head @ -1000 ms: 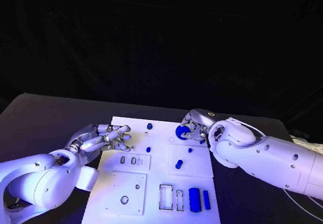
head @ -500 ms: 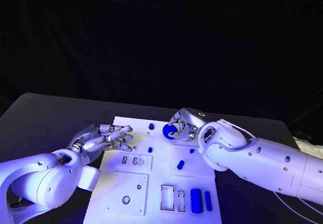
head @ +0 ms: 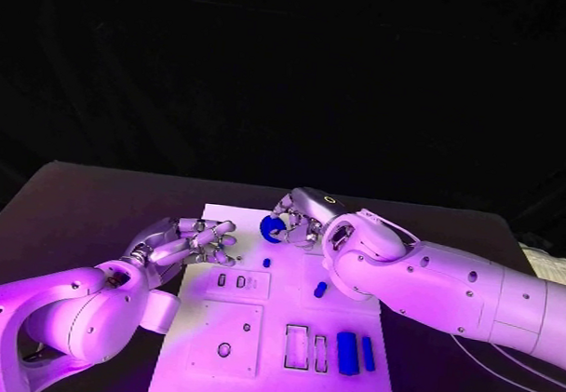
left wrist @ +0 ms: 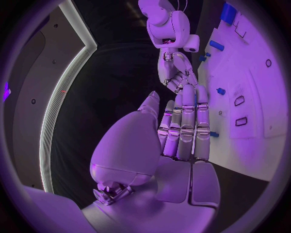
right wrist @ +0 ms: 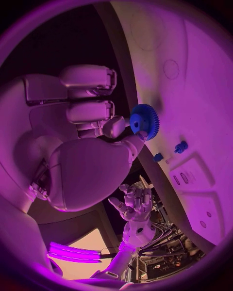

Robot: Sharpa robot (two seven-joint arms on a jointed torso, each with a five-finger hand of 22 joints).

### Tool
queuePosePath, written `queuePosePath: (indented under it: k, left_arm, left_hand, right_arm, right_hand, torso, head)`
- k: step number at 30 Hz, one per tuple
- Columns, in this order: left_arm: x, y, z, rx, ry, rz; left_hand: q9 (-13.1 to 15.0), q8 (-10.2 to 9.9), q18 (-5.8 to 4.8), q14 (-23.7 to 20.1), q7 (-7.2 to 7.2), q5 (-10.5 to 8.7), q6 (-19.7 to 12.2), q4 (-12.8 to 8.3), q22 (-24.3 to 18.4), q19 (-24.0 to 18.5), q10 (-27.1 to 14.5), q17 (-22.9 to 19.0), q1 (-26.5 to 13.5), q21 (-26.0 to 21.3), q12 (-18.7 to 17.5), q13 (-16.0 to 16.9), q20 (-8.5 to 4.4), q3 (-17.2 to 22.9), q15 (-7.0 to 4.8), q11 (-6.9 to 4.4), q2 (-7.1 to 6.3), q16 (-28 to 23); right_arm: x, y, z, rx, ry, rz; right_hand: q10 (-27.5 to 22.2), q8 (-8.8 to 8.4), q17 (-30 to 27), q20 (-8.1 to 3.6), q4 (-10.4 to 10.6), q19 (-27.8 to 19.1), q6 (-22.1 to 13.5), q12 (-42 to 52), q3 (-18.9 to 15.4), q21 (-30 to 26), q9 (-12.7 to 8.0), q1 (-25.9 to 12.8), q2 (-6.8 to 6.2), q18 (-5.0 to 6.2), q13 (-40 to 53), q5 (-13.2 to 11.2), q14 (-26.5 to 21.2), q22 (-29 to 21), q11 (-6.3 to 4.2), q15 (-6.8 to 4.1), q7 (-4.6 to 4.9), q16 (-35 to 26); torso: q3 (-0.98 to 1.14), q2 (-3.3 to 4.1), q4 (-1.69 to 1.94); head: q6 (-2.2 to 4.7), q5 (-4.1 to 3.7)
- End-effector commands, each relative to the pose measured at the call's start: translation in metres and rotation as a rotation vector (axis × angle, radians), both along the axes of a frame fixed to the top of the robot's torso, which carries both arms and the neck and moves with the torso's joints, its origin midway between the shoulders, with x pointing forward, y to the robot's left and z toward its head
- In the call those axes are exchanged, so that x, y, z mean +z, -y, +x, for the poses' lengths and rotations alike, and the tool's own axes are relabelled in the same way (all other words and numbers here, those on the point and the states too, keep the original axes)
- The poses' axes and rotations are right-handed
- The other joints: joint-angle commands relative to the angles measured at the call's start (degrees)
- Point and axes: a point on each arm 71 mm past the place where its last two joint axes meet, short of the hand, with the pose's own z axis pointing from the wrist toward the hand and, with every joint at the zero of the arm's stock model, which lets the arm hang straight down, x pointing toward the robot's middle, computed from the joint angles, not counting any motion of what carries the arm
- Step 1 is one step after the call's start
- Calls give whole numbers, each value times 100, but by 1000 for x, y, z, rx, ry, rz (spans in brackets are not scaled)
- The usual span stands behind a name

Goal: Assemble the parts on the task board

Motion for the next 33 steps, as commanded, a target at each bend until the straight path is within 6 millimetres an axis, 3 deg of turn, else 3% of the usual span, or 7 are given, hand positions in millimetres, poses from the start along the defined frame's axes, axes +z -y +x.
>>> queuePosePath:
  k: [1, 11, 20, 24, 26, 33]
  left_arm:
    - [1, 3, -1, -23, 2, -13]
    - [1, 4, -1, -25, 1, -13]
    - [1, 5, -1, -27, 1, -13]
    - [1, 4, -1, -27, 0, -13]
    - [1, 4, -1, -27, 0, -13]
    - [1, 4, -1, -26, 0, -13]
  left_hand:
    - [8, -34, 106, -46, 5, 19, -19, -31, 9, -8, -37, 8, 50, 20, -43, 7, 25, 12, 15, 9, -9, -16]
    - [8, -35, 106, -47, 6, 19, -20, -32, 9, -9, -39, 8, 52, 20, -45, 7, 25, 14, 15, 9, -8, -17]
    - [8, -35, 106, -47, 6, 19, -20, -32, 9, -9, -39, 8, 52, 20, -45, 7, 25, 14, 15, 9, -8, -17]
    - [8, -35, 106, -47, 6, 19, -20, -32, 9, -9, -39, 8, 52, 20, -45, 7, 25, 14, 15, 9, -8, -17]
    - [8, -35, 106, -47, 6, 19, -20, -32, 9, -9, -39, 8, 52, 20, -45, 7, 25, 14, 15, 9, -8, -17]
    - [8, -38, 105, -51, 8, 18, -23, -36, 11, -11, -43, 12, 56, 21, -50, 6, 25, 17, 17, 12, -7, -20]
  right_arm:
    - [-2, -7, 1, 18, -2, -1]
    - [-12, -18, 4, 31, -35, -36]
    - [-16, -22, 7, 28, -37, -49]
    - [-16, -22, 7, 30, -34, -42]
    - [-16, -22, 8, 35, -35, -38]
    - [-17, -22, 7, 46, -49, -37]
  right_hand:
    - [5, 26, -5, -15, -2, 34, 61, -52, 55, 27, 135, -18, 20, -80, -26, 18, 325, -7, -6, -27, -20, 14]
    - [-69, -2, -62, -9, 1, -2, 18, -185, 79, 5, 135, -71, 0, -68, -115, 8, 311, -66, 10, -16, -1, -23]
    - [-170, -48, -90, 5, -8, -33, -58, -358, 96, -16, 130, -133, -59, -59, -229, -34, 300, -113, 36, 4, 30, -46]
    - [-361, -369, -94, 85, 9, -66, -651, -657, 47, -38, 9, -248, -187, -56, -443, -280, 295, -154, 173, 108, 181, -53]
    - [-424, -410, -85, 146, 31, -78, -1063, -723, -43, -45, -79, -292, -251, -53, -490, -294, 295, -166, 243, 174, 267, -47]
    - [-489, -375, -78, 203, 127, -86, -1165, -788, -226, -48, -95, -345, -289, -47, -542, -284, 293, -171, 283, 216, 299, -41]
  torso:
    - [1, 4, 8]
    - [10, 5, -14]
    - [12, 3, -11]
    - [12, 4, -21]
    - [13, 4, -19]
    - [11, 5, -10]
  head:
    - [-11, 2]
    - [-31, 29]
    - [-41, 36]
    - [-45, 44]
    - [-47, 40]
    - [-55, 32]
